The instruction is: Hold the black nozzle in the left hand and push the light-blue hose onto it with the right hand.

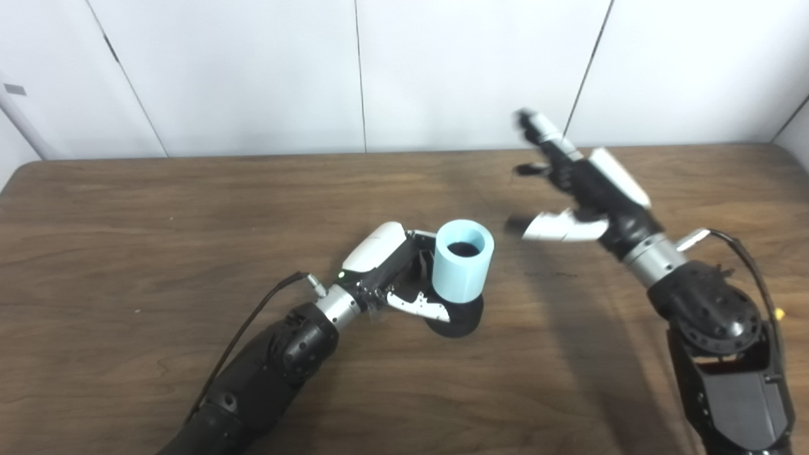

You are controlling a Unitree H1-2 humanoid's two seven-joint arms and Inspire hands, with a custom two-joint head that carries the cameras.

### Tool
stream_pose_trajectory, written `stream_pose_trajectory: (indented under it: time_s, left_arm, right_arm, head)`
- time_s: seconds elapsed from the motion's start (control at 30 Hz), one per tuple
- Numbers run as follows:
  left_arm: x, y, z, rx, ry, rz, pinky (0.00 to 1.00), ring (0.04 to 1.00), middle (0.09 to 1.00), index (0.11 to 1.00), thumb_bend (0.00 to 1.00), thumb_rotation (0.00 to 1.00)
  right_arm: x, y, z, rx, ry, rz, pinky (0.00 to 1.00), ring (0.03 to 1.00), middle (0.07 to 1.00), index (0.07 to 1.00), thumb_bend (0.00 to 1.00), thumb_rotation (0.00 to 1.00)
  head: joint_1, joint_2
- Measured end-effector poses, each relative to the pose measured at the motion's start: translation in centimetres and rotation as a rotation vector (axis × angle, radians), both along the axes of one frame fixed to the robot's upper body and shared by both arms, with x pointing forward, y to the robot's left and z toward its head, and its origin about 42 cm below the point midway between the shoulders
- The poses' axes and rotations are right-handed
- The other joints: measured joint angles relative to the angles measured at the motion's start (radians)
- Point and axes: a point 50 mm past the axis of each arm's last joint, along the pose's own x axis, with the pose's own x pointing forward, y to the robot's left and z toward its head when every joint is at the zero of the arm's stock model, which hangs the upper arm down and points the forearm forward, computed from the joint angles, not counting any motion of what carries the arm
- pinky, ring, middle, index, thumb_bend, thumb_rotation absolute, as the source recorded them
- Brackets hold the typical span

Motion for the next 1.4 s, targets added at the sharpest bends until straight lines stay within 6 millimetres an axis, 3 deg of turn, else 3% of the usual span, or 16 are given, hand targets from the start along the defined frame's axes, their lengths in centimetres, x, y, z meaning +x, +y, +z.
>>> stream_pose_trajectory:
  time_s: [0.13,0.23,0.3,0.47,0.6,0.67,0.7,0.73,0.8,0.87,1.13,1.4]
  left_arm:
    - [0.0,-0.1,0.0,0.002,0.001,0.002,0.41,0.424,0.488,0.499,0.50,0.00]
    - [0.0,-0.1,0.0,0.002,0.001,0.002,0.41,0.426,0.492,0.495,0.50,0.00]
    - [0.0,-0.1,0.0,0.002,0.001,0.002,0.41,0.427,0.493,0.494,0.50,0.00]
    - [0.0,0.1,0.0,0.002,0.001,0.005,0.41,0.428,0.488,0.496,0.50,0.00]
    - [0.0,0.1,0.0,0.003,0.001,0.007,0.42,0.434,0.491,0.507,0.50,0.00]
    - [-0.1,0.1,0.1,0.007,-0.002,0.012,0.47,0.546,0.497,0.498,0.52,0.00]
    - [-0.3,0.1,0.3,0.005,-0.009,0.016,0.57,0.698,0.708,0.692,0.75,0.09]
    - [-0.5,0.1,0.6,0.016,-0.014,0.030,0.64,0.809,0.843,0.825,0.87,0.15]
    - [-1.1,0.1,1.0,0.035,-0.024,0.052,0.71,0.917,0.964,0.947,0.97,0.21]
    - [-1.5,0.2,1.2,0.053,-0.034,0.069,0.77,0.969,0.993,0.989,1.00,0.26]
    - [-3.1,2.7,0.7,-0.059,0.018,0.201,0.81,0.996,1.000,1.000,0.97,0.24]
    - [-2.6,5.1,0.9,-0.161,0.080,0.334,0.80,0.993,1.000,1.000,0.91,0.19]
  right_arm:
    - [0.2,0.2,-1.3,0.232,0.076,-0.019,0.62,0.813,0.945,0.985,0.62,0.47]
    - [0.2,-0.1,-2.6,0.369,0.137,-0.050,0.58,0.736,0.858,0.903,0.56,0.33]
    - [0.2,-0.5,-3.8,0.407,0.202,-0.100,0.48,0.647,0.780,0.809,0.58,0.28]
    - [-1.2,0.1,-5.7,0.401,0.304,-0.157,0.41,0.562,0.694,0.686,0.55,0.15]
    - [-1.7,1.7,-6.7,0.424,0.342,-0.159,0.38,0.548,0.707,0.696,0.51,0.14]
    - [-1.8,2.3,-7.0,0.433,0.354,-0.149,0.36,0.538,0.703,0.701,0.52,0.14]
    - [-1.9,2.5,-7.1,0.433,0.360,-0.145,0.36,0.537,0.706,0.706,0.52,0.14]
    - [-1.9,2.5,-7.3,0.432,0.366,-0.145,0.37,0.539,0.710,0.715,0.51,0.15]
    - [-2.0,2.5,-8.0,0.430,0.387,-0.149,0.38,0.540,0.714,0.725,0.50,0.17]
    - [-2.2,2.7,-8.5,0.427,0.402,-0.146,0.38,0.530,0.713,0.724,0.52,0.19]
    - [-2.7,3.2,-9.4,0.440,0.396,-0.150,0.38,0.524,0.734,0.735,0.52,0.18]
    - [-2.7,3.7,-10.2,0.472,0.381,-0.172,0.37,0.506,0.688,0.717,0.54,0.19]
  head:
    - [0.002,0.002]
    - [0.000,0.000]
    - [0.002,0.000]
    - [0.006,0.000]
    - [0.000,-0.003]
    - [-0.002,-0.005]
    - [-0.002,-0.005]
    - [0.002,-0.009]
    - [0.002,-0.009]
    - [0.002,-0.009]
    - [0.005,-0.017]
    - [0.008,-0.015]
